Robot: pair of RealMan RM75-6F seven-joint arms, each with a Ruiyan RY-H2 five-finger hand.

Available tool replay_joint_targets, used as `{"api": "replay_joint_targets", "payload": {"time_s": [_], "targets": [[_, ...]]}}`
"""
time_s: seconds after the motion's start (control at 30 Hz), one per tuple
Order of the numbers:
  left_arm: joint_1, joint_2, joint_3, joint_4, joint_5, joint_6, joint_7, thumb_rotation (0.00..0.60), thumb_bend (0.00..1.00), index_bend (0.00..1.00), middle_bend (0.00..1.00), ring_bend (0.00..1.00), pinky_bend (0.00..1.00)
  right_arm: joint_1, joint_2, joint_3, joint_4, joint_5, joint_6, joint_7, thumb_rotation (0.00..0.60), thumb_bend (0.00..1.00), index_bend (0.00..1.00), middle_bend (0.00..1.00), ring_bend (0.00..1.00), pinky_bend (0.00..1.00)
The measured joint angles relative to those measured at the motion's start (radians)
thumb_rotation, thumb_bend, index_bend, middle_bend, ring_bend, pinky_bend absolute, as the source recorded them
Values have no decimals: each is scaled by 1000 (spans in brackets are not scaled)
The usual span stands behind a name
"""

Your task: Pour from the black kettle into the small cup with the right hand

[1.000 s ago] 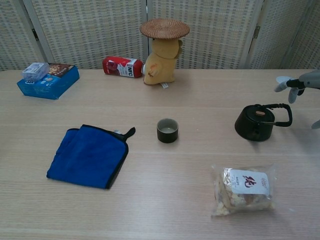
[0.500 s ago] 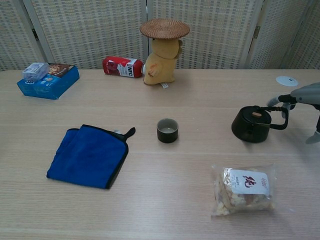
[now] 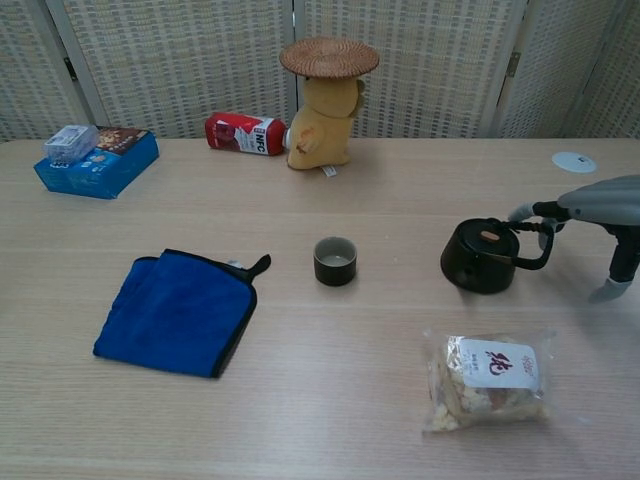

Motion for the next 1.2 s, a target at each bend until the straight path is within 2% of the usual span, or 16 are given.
{"api": "replay_joint_targets", "payload": {"time_s": [0.2, 0.4, 0.57, 0.67, 0.8, 1.03, 1.2], "targets": [[6, 6, 2, -3, 2, 7, -2, 600, 222, 28, 0, 0, 0, 3, -13, 9, -4, -7, 6, -1, 600, 0, 68, 267, 160, 88], [11, 11, 4, -3, 5, 13, -8, 600, 222, 28, 0, 0, 0, -5, 16, 8, -31, -1, 43, -26, 600, 0, 76, 267, 160, 88], [12, 11, 7, -6, 15, 17, -10, 600, 221, 28, 0, 0, 0, -21, 49, 13, -76, -25, 105, -37, 600, 18, 200, 271, 160, 88], [13, 12, 7, -10, 19, 20, -8, 600, 222, 28, 0, 0, 0, -35, 59, 16, -90, -90, 132, -10, 600, 42, 287, 314, 169, 88], [15, 14, 9, -16, 23, 22, -3, 600, 221, 28, 0, 0, 0, -54, 65, 12, -93, -220, 165, 64, 600, 47, 341, 367, 221, 88], [18, 17, 10, -27, 24, 25, 9, 600, 222, 28, 0, 0, 0, -77, 42, -16, -21, -450, 203, 233, 600, 48, 350, 396, 255, 88], [20, 19, 10, -34, 22, 26, 17, 600, 221, 28, 0, 0, 0, -78, 7, -28, 56, -521, 210, 292, 600, 48, 352, 407, 268, 88]]}}
